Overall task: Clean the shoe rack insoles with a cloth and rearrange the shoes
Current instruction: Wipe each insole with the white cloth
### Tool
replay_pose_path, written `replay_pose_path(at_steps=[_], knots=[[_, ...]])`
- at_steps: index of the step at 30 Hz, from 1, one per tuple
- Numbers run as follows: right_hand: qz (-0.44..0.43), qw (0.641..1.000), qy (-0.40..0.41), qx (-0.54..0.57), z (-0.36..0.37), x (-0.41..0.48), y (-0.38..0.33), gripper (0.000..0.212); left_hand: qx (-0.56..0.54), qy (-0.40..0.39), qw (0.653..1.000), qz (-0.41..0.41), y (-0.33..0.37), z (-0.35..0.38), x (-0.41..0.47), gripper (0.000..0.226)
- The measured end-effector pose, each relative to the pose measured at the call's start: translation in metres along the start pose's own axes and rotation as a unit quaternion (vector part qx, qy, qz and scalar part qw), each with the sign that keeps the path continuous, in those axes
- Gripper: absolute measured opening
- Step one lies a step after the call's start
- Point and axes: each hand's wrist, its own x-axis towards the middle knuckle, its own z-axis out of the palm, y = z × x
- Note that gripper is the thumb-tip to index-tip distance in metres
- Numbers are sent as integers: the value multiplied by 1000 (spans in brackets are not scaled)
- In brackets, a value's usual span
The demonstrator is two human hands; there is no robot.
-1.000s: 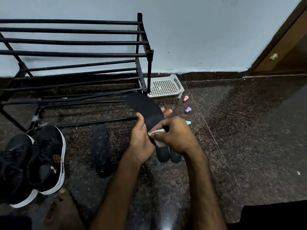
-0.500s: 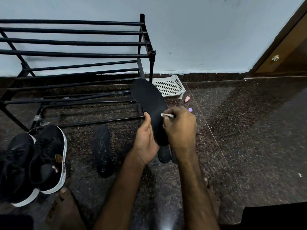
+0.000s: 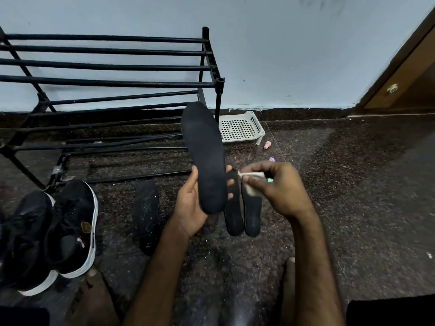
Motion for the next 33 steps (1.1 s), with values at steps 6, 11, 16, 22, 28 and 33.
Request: replay_pose_path(at_steps=[6,11,16,22,28,33], knots=[[-164,967,150,-122,20,23,-13,20,5,-12,1000,-20,-3,1,-4,49],[-204,958,102,-176,53,29,-5,18,6,-6,1000,-25,-4,4,-6,44],[-78,971,-119,-194,58,11,10,20,19,20,999,-25,0,-2,-2,48],[50,977,-186,-87,47,-6,33,12,47,49,994,-88,-15,-11,2,49],[52,992,66,97,33,4,47,10,28,42,993,-108,-21,-24,3,52],[89,952,83,282,49,19,34,10,70,25,993,-95,-20,-28,4,49]])
